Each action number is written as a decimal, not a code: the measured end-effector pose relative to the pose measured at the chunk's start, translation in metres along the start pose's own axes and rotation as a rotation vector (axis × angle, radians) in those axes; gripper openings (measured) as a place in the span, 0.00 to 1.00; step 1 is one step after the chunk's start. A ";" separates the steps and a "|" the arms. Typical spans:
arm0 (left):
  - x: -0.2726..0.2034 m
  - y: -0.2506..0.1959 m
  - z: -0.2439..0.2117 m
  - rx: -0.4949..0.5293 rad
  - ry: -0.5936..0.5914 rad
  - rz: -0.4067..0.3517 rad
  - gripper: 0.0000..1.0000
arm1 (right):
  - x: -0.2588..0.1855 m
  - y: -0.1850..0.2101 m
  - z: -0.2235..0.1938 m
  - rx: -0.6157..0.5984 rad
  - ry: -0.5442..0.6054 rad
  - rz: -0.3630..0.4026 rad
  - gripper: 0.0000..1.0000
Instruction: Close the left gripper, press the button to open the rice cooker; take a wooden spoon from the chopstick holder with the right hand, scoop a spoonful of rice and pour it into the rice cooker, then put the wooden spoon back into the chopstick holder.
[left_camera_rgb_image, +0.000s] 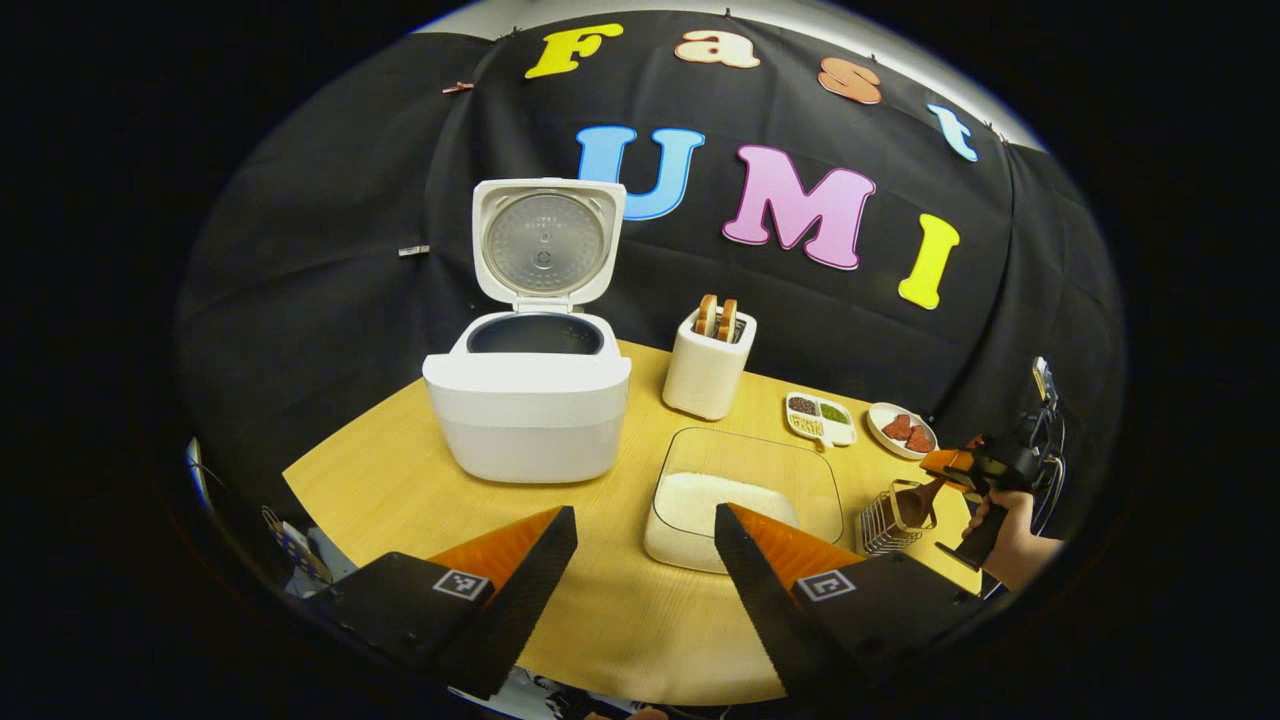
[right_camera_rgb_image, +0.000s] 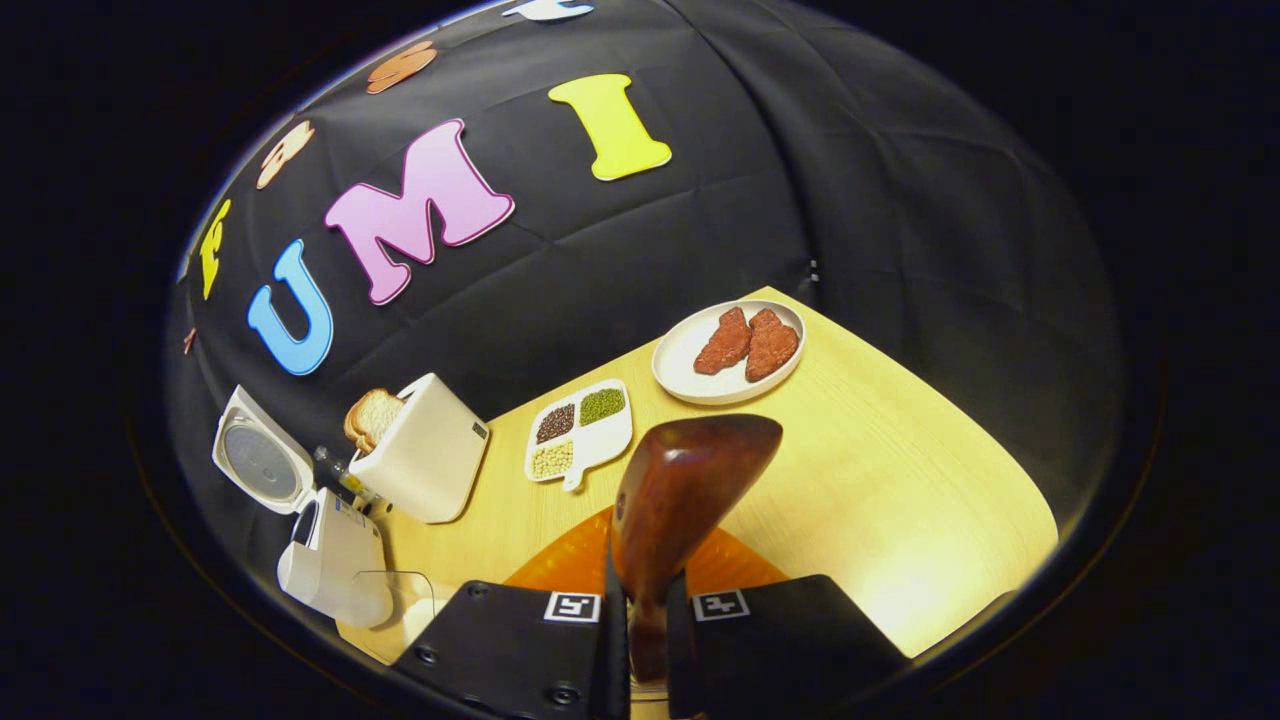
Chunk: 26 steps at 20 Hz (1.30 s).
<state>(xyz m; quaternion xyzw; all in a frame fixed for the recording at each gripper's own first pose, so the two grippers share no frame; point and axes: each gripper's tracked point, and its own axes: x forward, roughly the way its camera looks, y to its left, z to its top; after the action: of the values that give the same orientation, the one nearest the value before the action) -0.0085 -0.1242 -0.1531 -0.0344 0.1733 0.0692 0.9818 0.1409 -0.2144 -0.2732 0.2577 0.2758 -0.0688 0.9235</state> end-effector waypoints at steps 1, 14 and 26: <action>0.000 0.003 0.001 0.003 -0.006 0.008 0.96 | -0.002 0.001 -0.004 0.006 0.020 0.011 0.21; 0.007 0.074 0.116 0.037 -0.179 0.156 0.95 | -0.064 -0.013 0.017 -0.166 -0.099 0.006 0.98; 0.037 0.131 0.298 0.037 -0.356 0.149 0.95 | -0.157 0.041 0.018 -0.303 -0.199 0.014 0.98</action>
<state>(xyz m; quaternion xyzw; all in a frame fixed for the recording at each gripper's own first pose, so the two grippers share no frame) 0.1068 0.0375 0.1079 0.0093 0.0000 0.1435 0.9896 0.0289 -0.1909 -0.1565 0.1096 0.1884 -0.0450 0.9749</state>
